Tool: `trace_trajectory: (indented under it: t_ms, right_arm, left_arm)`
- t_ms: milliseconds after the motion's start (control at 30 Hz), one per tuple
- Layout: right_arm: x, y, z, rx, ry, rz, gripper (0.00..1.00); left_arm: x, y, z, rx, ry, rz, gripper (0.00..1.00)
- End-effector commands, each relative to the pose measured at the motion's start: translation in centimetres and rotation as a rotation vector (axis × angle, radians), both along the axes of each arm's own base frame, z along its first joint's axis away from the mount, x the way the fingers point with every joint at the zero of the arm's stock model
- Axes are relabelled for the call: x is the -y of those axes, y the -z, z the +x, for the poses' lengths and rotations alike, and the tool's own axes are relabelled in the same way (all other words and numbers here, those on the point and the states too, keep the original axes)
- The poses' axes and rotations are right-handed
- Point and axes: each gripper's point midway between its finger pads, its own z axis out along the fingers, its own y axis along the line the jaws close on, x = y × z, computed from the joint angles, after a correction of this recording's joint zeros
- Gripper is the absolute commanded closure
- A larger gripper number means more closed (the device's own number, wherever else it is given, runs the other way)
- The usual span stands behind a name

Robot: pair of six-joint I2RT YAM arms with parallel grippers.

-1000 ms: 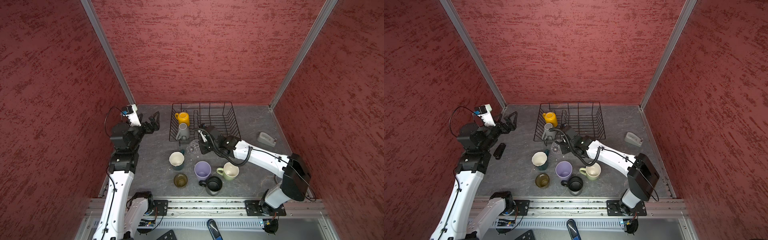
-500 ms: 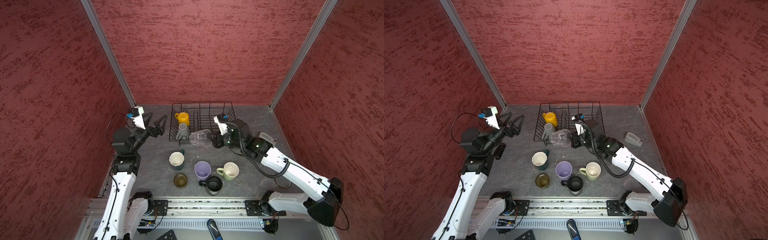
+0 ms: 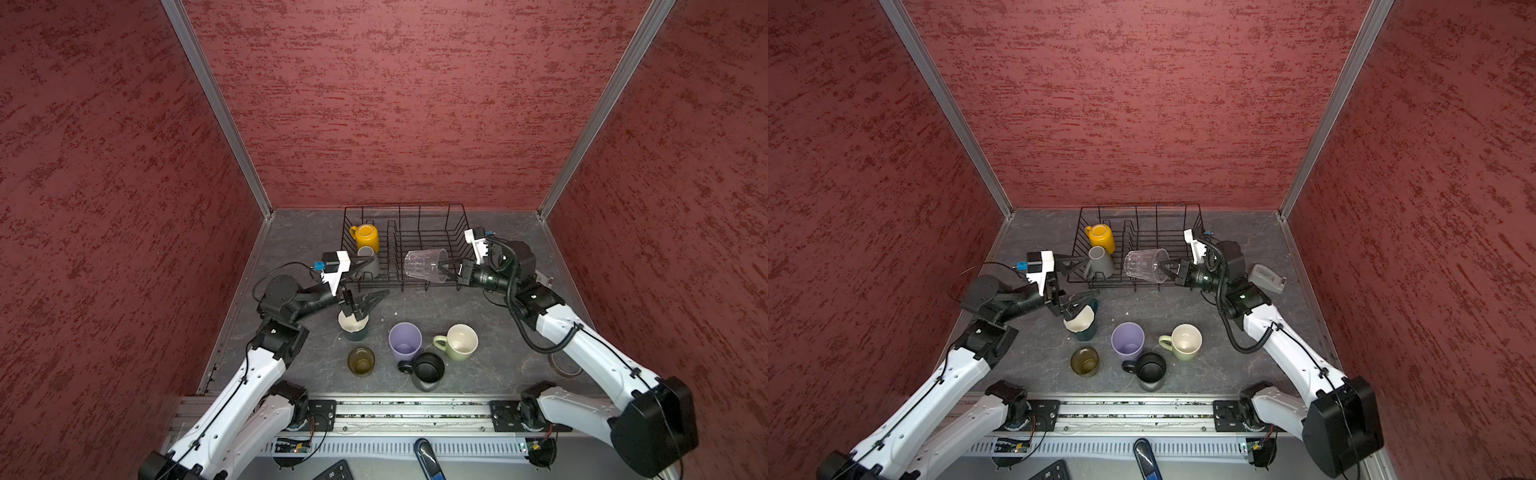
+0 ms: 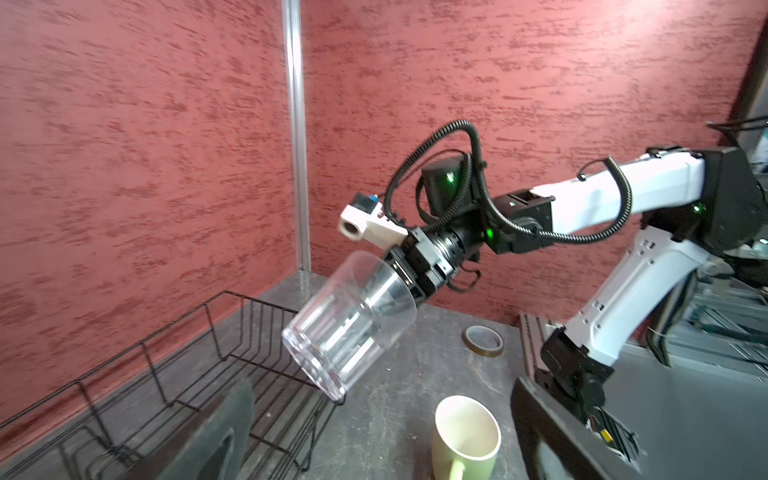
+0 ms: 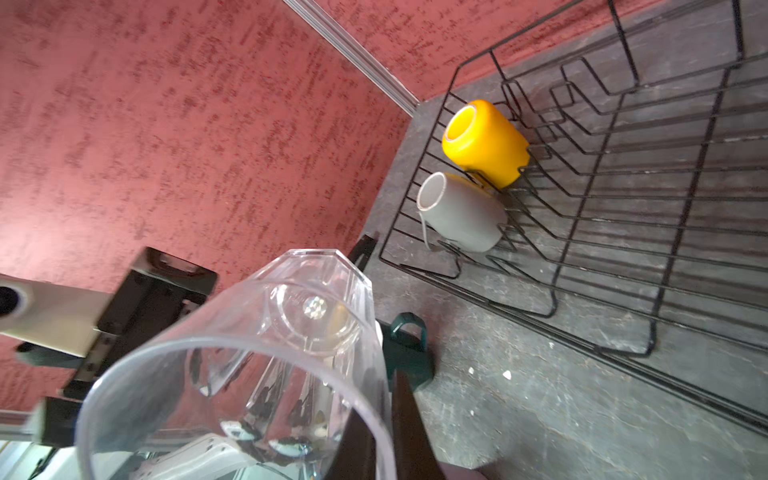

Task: Load cups into a dish rack
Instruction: Pick up the cup from the center of the table, then place the cup upside down at the dish rack.

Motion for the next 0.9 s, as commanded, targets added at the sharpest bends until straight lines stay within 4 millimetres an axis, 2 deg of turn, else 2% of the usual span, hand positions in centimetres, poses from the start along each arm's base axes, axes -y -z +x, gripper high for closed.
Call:
trace_trajectory:
  t_ms: [0,400,867]
  right_arm:
    - [-0.5,-4.8,-2.4,0.13,-0.113,0.11,1.0]
    - [-1.0,-6.1,-5.4,0.198,-0.232,0.161,1.0]
    - [-3.0,-5.6,-6.3,0.178,-0.304,0.168,1.0]
  left_arm:
    - [0.8,-0.4,-0.1,0.102,0.02,0.005,0.03]
    - [2.0,-0.4,0.7,0.107,0.096,-0.016,0.03]
    - [3.6,-0.5,0.7,0.103,0.201,0.002,0.03]
